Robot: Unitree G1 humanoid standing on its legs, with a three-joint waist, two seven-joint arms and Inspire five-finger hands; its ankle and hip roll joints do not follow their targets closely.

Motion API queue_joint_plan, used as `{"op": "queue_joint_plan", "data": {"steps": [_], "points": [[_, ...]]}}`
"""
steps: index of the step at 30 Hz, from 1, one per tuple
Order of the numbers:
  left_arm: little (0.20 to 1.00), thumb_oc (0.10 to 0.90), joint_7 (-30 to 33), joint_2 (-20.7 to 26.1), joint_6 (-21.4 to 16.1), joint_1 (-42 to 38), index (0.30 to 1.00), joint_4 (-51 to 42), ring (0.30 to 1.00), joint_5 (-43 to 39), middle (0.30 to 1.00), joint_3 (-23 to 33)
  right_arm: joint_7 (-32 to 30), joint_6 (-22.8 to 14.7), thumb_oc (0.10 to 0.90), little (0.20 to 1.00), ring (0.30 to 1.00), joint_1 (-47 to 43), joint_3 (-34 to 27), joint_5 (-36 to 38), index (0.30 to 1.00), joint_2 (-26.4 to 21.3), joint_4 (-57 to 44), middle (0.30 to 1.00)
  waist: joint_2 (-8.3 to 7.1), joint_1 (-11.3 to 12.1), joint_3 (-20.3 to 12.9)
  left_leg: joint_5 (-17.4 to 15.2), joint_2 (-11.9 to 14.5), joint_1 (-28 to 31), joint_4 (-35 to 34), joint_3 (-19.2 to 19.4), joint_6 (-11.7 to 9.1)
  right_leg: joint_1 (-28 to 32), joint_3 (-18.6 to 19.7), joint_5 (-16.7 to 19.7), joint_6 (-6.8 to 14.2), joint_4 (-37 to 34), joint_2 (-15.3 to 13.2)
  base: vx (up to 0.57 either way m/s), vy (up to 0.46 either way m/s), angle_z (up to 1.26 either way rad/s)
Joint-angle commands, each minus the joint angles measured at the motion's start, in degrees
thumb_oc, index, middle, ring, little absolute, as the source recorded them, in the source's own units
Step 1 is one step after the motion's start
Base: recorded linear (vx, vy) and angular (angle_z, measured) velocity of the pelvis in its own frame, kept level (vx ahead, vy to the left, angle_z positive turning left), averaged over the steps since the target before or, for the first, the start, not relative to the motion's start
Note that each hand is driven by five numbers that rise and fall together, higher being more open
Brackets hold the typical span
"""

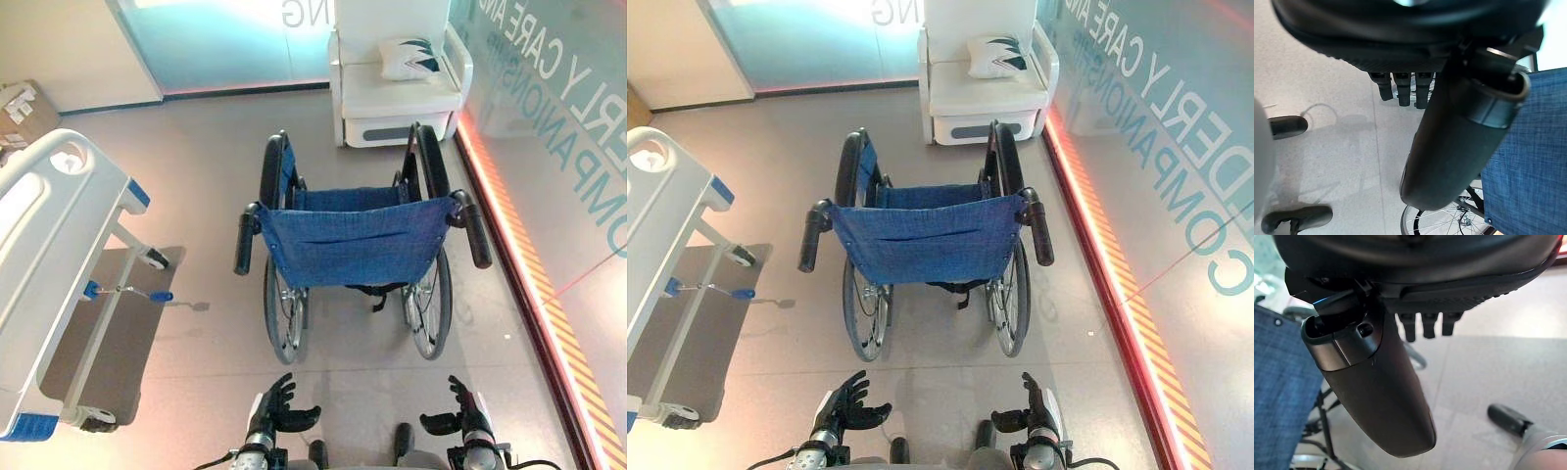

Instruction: Push the wheelchair next to the bed

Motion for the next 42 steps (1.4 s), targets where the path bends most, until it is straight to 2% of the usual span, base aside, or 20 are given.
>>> {"op": "queue_joint_plan", "data": {"steps": [1, 5, 10, 12, 14, 15, 19, 20, 23, 24, 25, 26, 27, 31, 32, 33, 34, 37, 42], "points": [[0.900, 0.800, 2.14, 0.97, -3.96, -4.16, 0.900, -1.93, 0.900, 2.62, 0.900, 0.38, 2.85, -5.86, 0.800, 0.900, 0.900, -2.05, 1.13, 1.81, 0.900, -0.98, -3.00, 0.900, -1.10, 0.67, 0.13, -1.23, -2.66, -2.73, 2.33, -0.89, 1.83, 1.34, -0.03, -5.54, -1.29, 6.02, -0.03, 0.00, 0.000, 0.00], [0.900, 0.800, -1.23, 0.24, -2.50, -3.66, 0.900, -0.40, 0.900, 0.54, 0.900, 1.06, 2.47, -7.11, 0.800, 0.900, 0.900, -1.73, 0.28, 2.78, 0.900, -0.52, -2.54, 0.900, -0.98, 0.60, -0.27, -1.34, -2.77, -1.97, 2.79, -0.91, 1.84, 2.26, -0.27, -5.62, -1.46, 6.15, -0.26, 0.07, 0.005, 0.02], [0.900, 0.800, -0.29, -0.38, -2.80, -3.12, 0.900, 0.31, 0.900, -0.40, 0.900, 1.15, 2.45, -5.95, 0.800, 0.900, 0.900, -1.85, -1.05, 6.38, 0.900, -0.43, -2.34, 0.900, -0.81, 0.42, -0.58, -1.49, -2.74, -1.18, 2.80, -0.70, 1.92, 2.86, -0.19, -5.73, -1.50, 6.28, -0.31, 0.05, 0.007, 0.01], [0.900, 0.800, -0.41, -0.44, -2.79, -2.75, 0.900, -0.12, 0.900, -1.63, 0.900, 2.09, 4.52, -5.32, 0.800, 0.900, 0.900, -1.77, -2.04, 9.26, 0.900, -0.56, -3.15, 0.900, -0.88, 0.47, -0.72, -1.36, -2.77, -0.68, 2.60, -0.77, 1.93, 3.30, -0.14, -5.56, -1.49, 6.15, -0.27, 0.05, -0.010, 0.00], [0.900, 0.800, 1.20, -0.07, -1.92, -2.46, 0.900, -0.68, 0.900, -2.41, 0.900, 3.10, 5.61, -5.61, 0.800, 0.900, 0.900, -1.64, -2.74, 9.26, 0.900, -1.02, -4.02, 0.900, -1.07, 0.61, -0.99, -1.34, -2.76, -0.25, 2.55, -0.80, 1.86, 3.70, -0.19, -5.45, -1.40, 6.10, -0.25, 0.06, -0.029, 0.01], [0.900, 0.800, 2.30, 0.35, -0.13, -2.38, 0.900, -1.24, 0.900, -1.95, 0.900, 4.17, 6.08, -5.27, 0.800, 0.900, 0.900, -1.68, -3.45, 10.73, 0.900, -1.63, -5.59, 0.900, -1.25, 0.69, -1.14, -1.24, -2.75, 0.14, 2.48, -0.77, 1.90, 4.06, -0.20, -5.22, -1.26, 6.00, -0.28, 0.07, -0.044, 0.01], [0.900, 0.800, 4.21, 3.93, 2.60, -3.52, 0.900, -3.40, 0.900, -3.11, 0.900, 8.56, 8.33, -3.33, 0.800, 0.900, 0.900, -3.07, -6.48, 14.38, 0.900, -5.07, -9.84, 0.900, -1.94, 0.80, -1.73, -1.27, -2.45, 1.37, 2.28, -0.77, 1.81, 5.11, 0.10, -5.04, -1.15, 5.81, -0.04, 0.07, -0.051, 0.00], [0.900, 0.800, 5.24, 6.16, 4.45, -4.54, 0.900, -5.10, 0.900, -2.58, 0.900, 11.90, 9.44, -2.20, 0.800, 0.900, 0.900, -3.80, -8.33, 15.65, 0.900, -7.09, -11.06, 0.900, -2.21, 0.89, -2.28, -1.40, -2.38, 1.98, 2.09, -0.69, 1.82, 5.63, 0.28, -5.06, -1.11, 5.57, 0.03, 0.08, -0.037, 0.01], [0.900, 0.800, 8.38, 10.91, 5.08, -7.09, 0.900, -9.33, 0.900, -4.44, 0.900, 15.10, 12.95, -0.43, 0.800, 0.900, 0.900, -6.38, -13.09, 18.99, 0.900, -13.43, -13.05, 0.900, -2.30, 0.94, -3.06, -1.52, -2.17, 2.81, 1.92, -0.42, 1.65, 6.34, 0.35, -4.93, -0.94, 5.31, 0.03, 0.06, -0.014, 0.01], [0.900, 0.800, 8.54, 11.41, 5.37, -7.45, 0.900, -9.87, 0.900, -4.75, 0.900, 15.48, 13.39, 0.03, 0.800, 0.900, 0.900, -6.79, -13.57, 19.37, 0.900, -14.24, -13.38, 0.900, -2.28, 0.93, -3.08, -1.52, -2.17, 2.91, 1.91, -0.42, 1.64, 6.41, 0.37, -4.93, -0.93, 5.31, 0.03, 0.05, 0.013, 0.05], [0.900, 0.800, 9.43, 14.30, 4.99, -9.26, 0.900, -12.00, 0.900, -7.38, 0.900, 17.25, 14.93, 1.60, 0.800, 0.900, 0.900, -9.13, -15.64, 21.02, 0.900, -18.13, -14.24, 0.900, -2.23, 0.93, -3.36, -1.60, -2.16, 3.31, 1.92, -0.46, 1.57, 6.73, 0.39, -5.01, -0.85, 5.40, -0.03, 0.03, 0.012, 0.03], [0.900, 0.800, 9.51, 14.48, 5.04, -9.41, 0.900, -12.20, 0.900, -7.37, 0.900, 17.37, 15.02, 1.95, 0.800, 0.900, 0.900, -9.35, -15.74, 21.17, 0.900, -18.39, -14.33, 0.900, -2.23, 0.94, -3.35, -1.62, -2.16, 3.33, 1.93, -0.46, 1.56, 6.74, 0.38, -5.02, -0.85, 5.42, -0.03, 0.05, 0.023, 0.03], [0.900, 0.800, 10.81, 17.03, 5.87, -11.28, 0.900, -15.12, 0.900, -7.64, 0.900, 18.54, 14.74, 5.18, 0.800, 0.900, 0.900, -12.14, -16.89, 21.93, 0.900, -21.91, -15.84, 0.900, -2.23, 1.07, -3.54, -1.61, -2.20, 3.51, 1.99, -0.50, 1.45, 6.85, 0.29, -5.01, -0.77, 5.65, -0.15, 0.03, 0.022, 0.02], [0.900, 0.800, 13.61, 20.41, 6.06, -15.41, 0.900, -17.66, 0.900, -7.45, 0.900, 18.76, 11.34, 8.14, 0.800, 0.900, 0.900, -18.42, -16.17, 21.85, 0.900, -26.38, -17.59, 0.900, -1.93, 1.25, -3.57, -1.20, -2.36, 3.79, 1.80, -1.01, 1.34, 6.95, 0.23, -4.78, -0.58, 5.99, -0.43, 0.03, 0.036, 0.01], [0.900, 0.800, 15.26, 21.59, 6.09, -17.16, 0.900, -18.35, 0.900, -7.06, 0.900, 18.60, 8.81, 9.63, 0.800, 0.900, 0.900, -21.40, -15.17, 22.00, 0.900, -27.73, -18.48, 0.900, -1.84, 1.30, -3.58, -0.99, -2.46, 3.77, 1.71, -1.24, 1.25, 6.92, 0.27, -4.65, -0.52, 6.01, -0.53, 0.02, 0.030, 0.01], [0.900, 0.800, 15.31, 21.57, 6.12, -17.24, 0.900, -18.34, 0.900, -7.03, 0.900, 18.67, 8.73, 9.70, 0.800, 0.900, 0.900, -21.59, -15.08, 21.99, 0.900, -27.74, -18.47, 0.900, -1.83, 1.23, -3.48, -0.98, -2.47, 3.79, 1.71, -1.25, 1.25, 6.93, 0.26, -4.66, -0.52, 6.03, -0.54, 0.04, 0.038, 0.00], [0.900, 0.800, 16.88, 22.87, 6.33, -19.31, 0.900, -18.73, 0.900, -7.88, 0.900, 18.33, 5.61, 11.56, 0.800, 0.900, 0.900, -24.93, -13.99, 21.70, 0.900, -28.86, -19.30, 0.900, -1.74, 1.22, -3.53, -0.86, -2.57, 3.72, 1.73, -1.50, 1.18, 6.96, 0.35, -4.54, -0.39, 5.96, -0.61, 0.04, 0.020, 0.00], [0.900, 0.800, 19.16, 24.67, 6.90, -22.24, 0.900, -19.21, 0.900, -7.73, 0.900, 17.58, 1.71, 14.25, 0.800, 0.900, 0.900, -29.51, -12.27, 20.94, 0.900, -30.04, -19.89, 0.900, -1.67, 1.29, -3.57, -0.67, -2.59, 3.57, 1.65, -1.82, 1.02, 7.07, 0.44, -4.45, -0.23, 5.68, -0.59, 0.03, 0.010, 0.00], [0.900, 0.800, 18.65, 28.60, 8.16, -27.04, 0.900, -20.90, 0.900, -9.48, 0.900, 16.62, -1.39, 18.83, 0.800, 0.900, 0.900, -34.65, -10.60, 19.72, 0.900, -32.12, -21.90, 0.900, -1.90, 1.64, -3.32, -0.49, -2.52, 2.79, 1.93, -1.90, 0.73, 6.98, 0.23, -4.23, -0.04, 5.24, -0.64, 0.02, -0.004, 0.03]]}}
